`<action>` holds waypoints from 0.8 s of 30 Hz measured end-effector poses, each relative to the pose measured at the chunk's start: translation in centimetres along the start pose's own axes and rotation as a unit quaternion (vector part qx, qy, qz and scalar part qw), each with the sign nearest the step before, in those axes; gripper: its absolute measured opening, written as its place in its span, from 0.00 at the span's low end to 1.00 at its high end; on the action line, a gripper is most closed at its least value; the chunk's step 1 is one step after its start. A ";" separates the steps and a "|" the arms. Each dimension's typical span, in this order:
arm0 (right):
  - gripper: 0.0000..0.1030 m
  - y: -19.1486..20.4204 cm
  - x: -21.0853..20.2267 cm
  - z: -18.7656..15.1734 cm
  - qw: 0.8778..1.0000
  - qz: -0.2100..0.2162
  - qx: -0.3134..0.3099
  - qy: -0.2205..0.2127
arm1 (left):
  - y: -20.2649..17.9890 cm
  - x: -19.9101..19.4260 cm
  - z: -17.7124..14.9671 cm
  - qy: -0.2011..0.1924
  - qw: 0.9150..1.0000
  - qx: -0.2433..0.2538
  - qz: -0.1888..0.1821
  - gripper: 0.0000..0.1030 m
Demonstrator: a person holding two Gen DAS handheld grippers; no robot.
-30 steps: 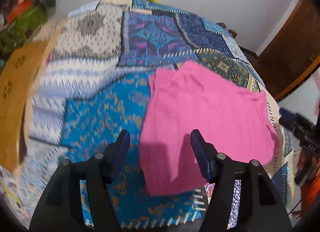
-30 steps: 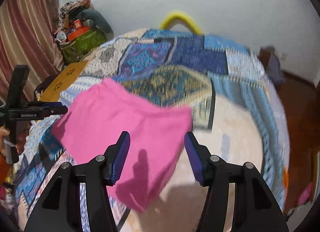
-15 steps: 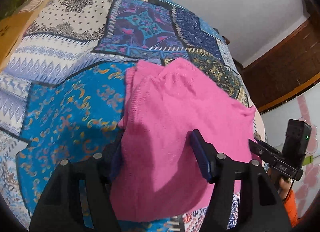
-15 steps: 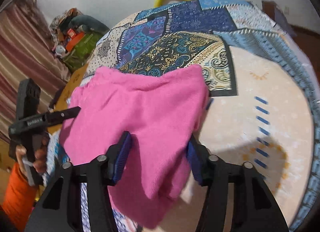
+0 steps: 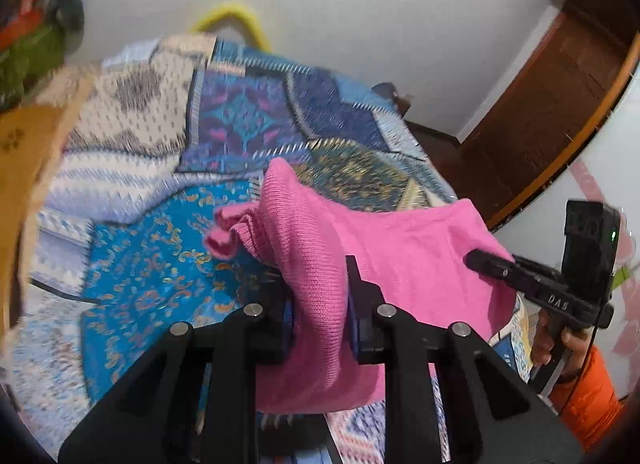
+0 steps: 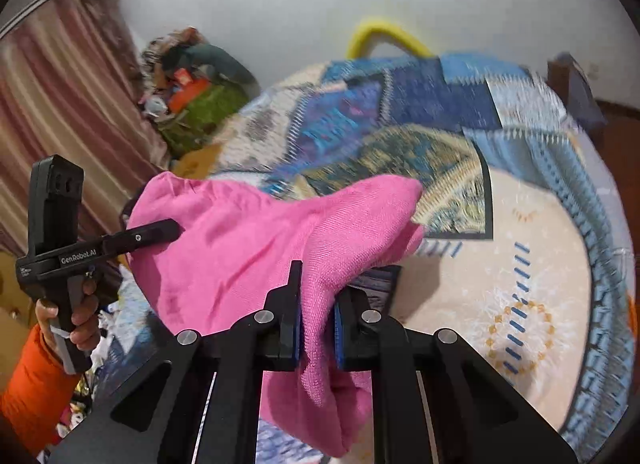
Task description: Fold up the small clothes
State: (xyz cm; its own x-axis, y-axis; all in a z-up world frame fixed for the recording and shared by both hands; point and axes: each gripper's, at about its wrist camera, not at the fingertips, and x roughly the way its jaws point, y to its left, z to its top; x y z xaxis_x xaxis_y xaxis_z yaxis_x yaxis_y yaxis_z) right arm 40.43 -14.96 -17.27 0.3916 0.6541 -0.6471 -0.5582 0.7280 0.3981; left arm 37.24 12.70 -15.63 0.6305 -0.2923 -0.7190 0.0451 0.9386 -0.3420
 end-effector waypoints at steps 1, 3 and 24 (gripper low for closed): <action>0.10 0.8 -0.9 0.0 1.000 0.004 -0.006 -0.007 | -0.6 -1.7 -0.2 -0.011 1.000 0.007 0.001 0.20; 0.10 2.4 -2.7 0.2 1.000 0.012 -0.015 -0.023 | -1.5 -4.3 -0.6 -0.026 1.000 0.016 0.005 0.20; 0.13 7.6 1.1 -7.8 0.997 0.032 -0.050 0.057 | 4.7 -6.3 -11.8 0.034 0.997 -0.029 0.070 0.22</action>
State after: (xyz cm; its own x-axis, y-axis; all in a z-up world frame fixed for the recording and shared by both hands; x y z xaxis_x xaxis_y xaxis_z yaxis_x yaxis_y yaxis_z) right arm 30.94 -10.33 -20.02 0.2700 0.6662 -0.6951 -0.6516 0.6579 0.3775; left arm 24.29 16.83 -19.83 0.5738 -0.1733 -0.8005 -0.0859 0.9592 -0.2692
